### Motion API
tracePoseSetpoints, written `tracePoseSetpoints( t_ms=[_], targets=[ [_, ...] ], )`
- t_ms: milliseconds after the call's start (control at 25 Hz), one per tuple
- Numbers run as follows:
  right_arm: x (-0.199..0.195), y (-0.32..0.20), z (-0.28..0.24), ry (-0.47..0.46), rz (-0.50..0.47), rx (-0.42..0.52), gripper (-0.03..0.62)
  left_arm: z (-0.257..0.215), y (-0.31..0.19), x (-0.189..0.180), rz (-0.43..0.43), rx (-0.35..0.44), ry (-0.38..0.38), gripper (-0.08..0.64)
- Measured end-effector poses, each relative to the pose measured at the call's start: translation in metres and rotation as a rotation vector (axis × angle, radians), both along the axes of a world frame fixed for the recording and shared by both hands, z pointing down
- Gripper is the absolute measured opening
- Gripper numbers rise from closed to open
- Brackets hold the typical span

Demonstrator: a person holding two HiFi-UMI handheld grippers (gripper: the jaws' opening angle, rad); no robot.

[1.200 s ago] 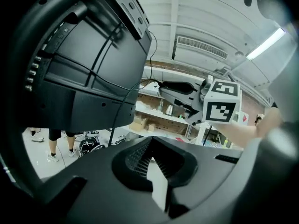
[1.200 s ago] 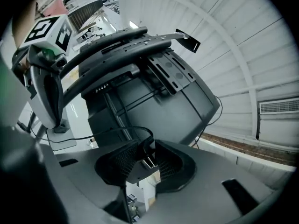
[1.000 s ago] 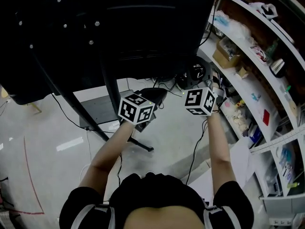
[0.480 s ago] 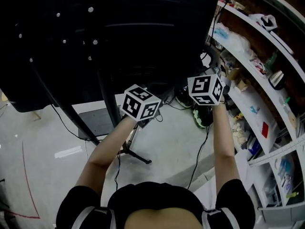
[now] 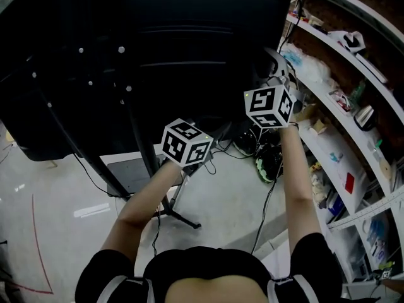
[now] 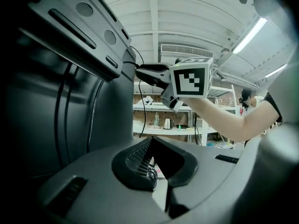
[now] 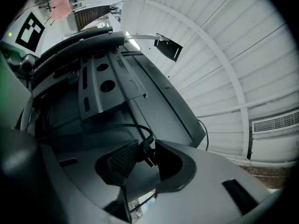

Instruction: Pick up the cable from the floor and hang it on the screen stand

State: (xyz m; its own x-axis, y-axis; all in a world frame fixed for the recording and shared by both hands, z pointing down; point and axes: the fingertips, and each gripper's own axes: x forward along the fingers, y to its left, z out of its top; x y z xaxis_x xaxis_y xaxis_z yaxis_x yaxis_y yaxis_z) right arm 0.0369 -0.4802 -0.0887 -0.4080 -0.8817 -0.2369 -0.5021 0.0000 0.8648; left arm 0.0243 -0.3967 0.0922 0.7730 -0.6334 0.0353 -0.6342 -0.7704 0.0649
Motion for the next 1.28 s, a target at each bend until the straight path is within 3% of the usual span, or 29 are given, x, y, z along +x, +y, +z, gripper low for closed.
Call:
tracePoseSetpoints(
  t_ms=[640,1040,1280],
  targets=[
    [-0.059,0.015,-0.095,0.003,-0.070,0.151,0.129,-0.015,0.014,-0.023,-0.041,0.011,0.041,0.006],
    [-0.102,0.087,-0.151,-0.046,-0.150,0.295,0.129,0.001,0.040,-0.031,-0.047,-0.004,0.060,0.006],
    [-0.093,0.141,-0.128,-0.085,-0.172,0.350,0.129,0.017,0.054,-0.044,-0.074,0.034,0.043,0.006]
  ],
)
